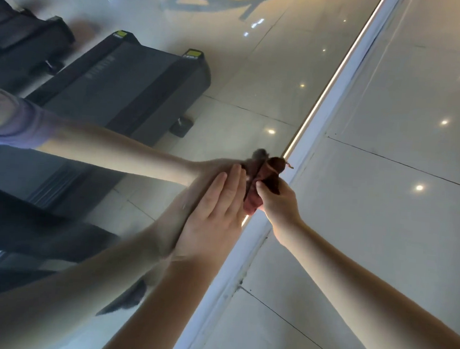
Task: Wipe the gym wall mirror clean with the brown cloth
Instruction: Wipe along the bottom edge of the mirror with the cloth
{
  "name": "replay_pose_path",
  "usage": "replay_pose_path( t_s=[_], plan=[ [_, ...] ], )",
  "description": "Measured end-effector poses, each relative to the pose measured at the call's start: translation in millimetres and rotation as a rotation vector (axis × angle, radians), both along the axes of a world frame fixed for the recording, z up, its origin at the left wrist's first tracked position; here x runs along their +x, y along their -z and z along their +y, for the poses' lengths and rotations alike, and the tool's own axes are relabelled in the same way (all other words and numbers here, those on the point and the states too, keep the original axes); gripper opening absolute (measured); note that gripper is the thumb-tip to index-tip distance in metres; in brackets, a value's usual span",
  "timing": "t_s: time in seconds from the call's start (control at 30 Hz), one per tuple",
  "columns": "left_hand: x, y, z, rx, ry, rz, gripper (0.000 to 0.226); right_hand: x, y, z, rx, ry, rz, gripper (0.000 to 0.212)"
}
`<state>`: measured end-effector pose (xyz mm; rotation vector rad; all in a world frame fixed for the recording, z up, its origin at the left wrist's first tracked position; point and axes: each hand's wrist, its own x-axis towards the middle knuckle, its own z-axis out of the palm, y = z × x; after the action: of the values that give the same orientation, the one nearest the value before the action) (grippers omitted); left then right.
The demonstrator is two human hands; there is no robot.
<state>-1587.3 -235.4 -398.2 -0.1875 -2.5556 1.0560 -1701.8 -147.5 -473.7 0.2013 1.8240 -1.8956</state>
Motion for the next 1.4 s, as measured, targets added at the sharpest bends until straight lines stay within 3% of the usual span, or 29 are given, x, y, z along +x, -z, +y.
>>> replay_pose_path(
  t_s=[0.17,0.33,0.57,0.77,0.83,0.93,1.17,1.4],
  plan=[
    [-7,2,0,0.074,0.054,0.071,0.048,-27,-5,-1,0.041,0.081,0.154,0.01],
    [-11,9,-2,0.074,0.084,0.141,0.044,-23,20,-5,0.105,0.027,-0.049,0.02],
    [-27,7,7,0.104,0.082,0.079,0.04,-25,18,-5,0.189,0.034,-0.023,0.015],
    [-90,-7,17,0.108,0.092,0.085,0.04,-79,-1,2,0.209,0.099,0.278,0.013],
    [-102,-10,17,0.129,0.06,0.075,0.047,-89,-5,7,0.146,0.147,0.308,0.028],
    [-103,-7,14,0.098,0.069,0.029,0.047,-91,9,8,0.186,0.118,0.2,0.036],
    [-101,-4,15,0.039,0.0,0.0,0.053,-107,12,9,0.189,-0.037,-0.063,0.005],
    [-110,-13,22,0.051,-0.027,-0.052,0.073,-154,-22,16,0.221,0.071,0.331,0.014]
  ],
)
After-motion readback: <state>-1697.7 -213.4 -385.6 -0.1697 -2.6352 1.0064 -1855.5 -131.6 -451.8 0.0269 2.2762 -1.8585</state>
